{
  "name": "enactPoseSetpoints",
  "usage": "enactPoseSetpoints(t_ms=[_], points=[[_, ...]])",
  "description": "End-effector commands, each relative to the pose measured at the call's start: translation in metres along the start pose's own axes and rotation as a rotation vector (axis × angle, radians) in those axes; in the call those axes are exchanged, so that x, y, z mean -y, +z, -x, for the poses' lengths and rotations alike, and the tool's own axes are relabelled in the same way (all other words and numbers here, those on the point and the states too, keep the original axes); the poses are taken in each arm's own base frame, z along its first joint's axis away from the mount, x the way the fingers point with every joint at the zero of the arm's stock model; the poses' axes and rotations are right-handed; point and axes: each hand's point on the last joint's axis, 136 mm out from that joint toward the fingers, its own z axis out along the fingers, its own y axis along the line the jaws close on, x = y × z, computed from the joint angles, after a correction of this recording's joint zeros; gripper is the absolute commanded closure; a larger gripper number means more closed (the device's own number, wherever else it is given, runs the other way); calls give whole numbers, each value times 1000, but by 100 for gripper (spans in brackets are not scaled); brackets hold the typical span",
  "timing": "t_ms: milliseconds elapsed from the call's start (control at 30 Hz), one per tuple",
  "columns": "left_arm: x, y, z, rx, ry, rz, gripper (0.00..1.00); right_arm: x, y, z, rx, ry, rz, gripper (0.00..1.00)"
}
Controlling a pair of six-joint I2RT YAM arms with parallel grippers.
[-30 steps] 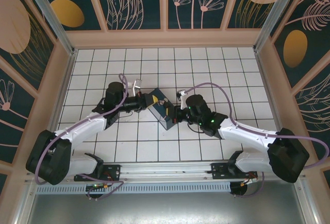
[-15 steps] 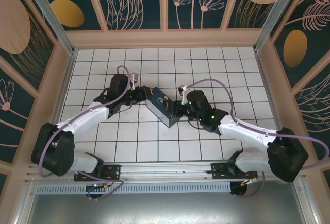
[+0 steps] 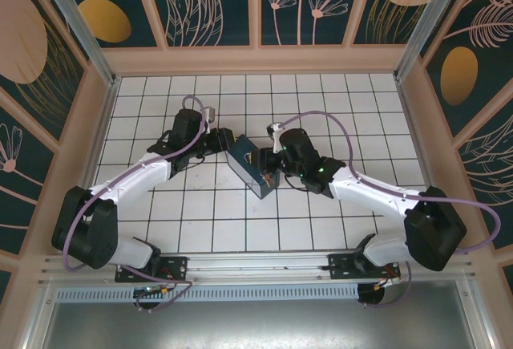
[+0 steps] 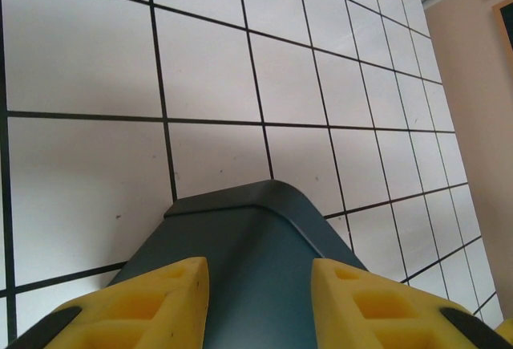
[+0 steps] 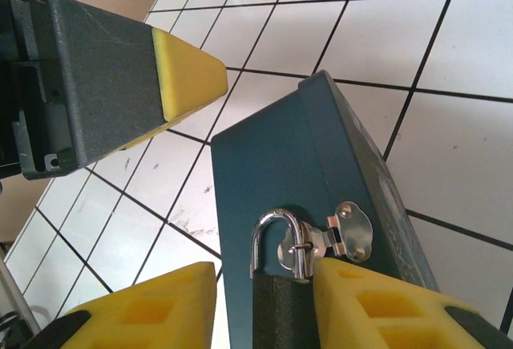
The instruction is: Unlock a padlock with a key
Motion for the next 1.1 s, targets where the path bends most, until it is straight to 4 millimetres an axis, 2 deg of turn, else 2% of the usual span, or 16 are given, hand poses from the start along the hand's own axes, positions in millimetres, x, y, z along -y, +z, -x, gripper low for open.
enactPoseSetpoints(t_ms=[0, 167, 300, 367, 467, 567, 667, 767, 900, 967, 1067], points=[[0, -2, 8, 10, 27, 21, 62, -4, 0, 5, -5, -39, -27, 62], [1, -2, 11, 9, 44, 25, 62, -2, 6, -10, -59, -74, -83, 59], [1, 0, 12, 8, 52, 31, 62, 13, 13, -21, -93, -88, -177, 59], [-1, 2, 11, 1, 55, 35, 62, 19, 16, -25, -105, -101, -221, 63], [-5, 5, 11, -5, 62, 53, 65, 24, 19, -27, -112, -114, -271, 75], [-12, 8, 8, -14, 70, 86, 67, 27, 17, -22, -91, -86, -304, 93], [-16, 13, 3, -29, 64, 88, 68, 30, 11, -11, -64, -48, -333, 100], [-13, 17, -6, -48, 58, 58, 68, 29, 3, 7, -26, 29, -319, 100], [1, 21, -21, -86, 77, 20, 69, 17, -9, 31, 32, 96, -265, 100], [12, 21, -28, -101, 90, -3, 70, 14, -10, 34, 19, 74, -260, 100], [19, 20, -33, -108, 92, 7, 70, 17, -12, 23, -60, 55, -292, 100]])
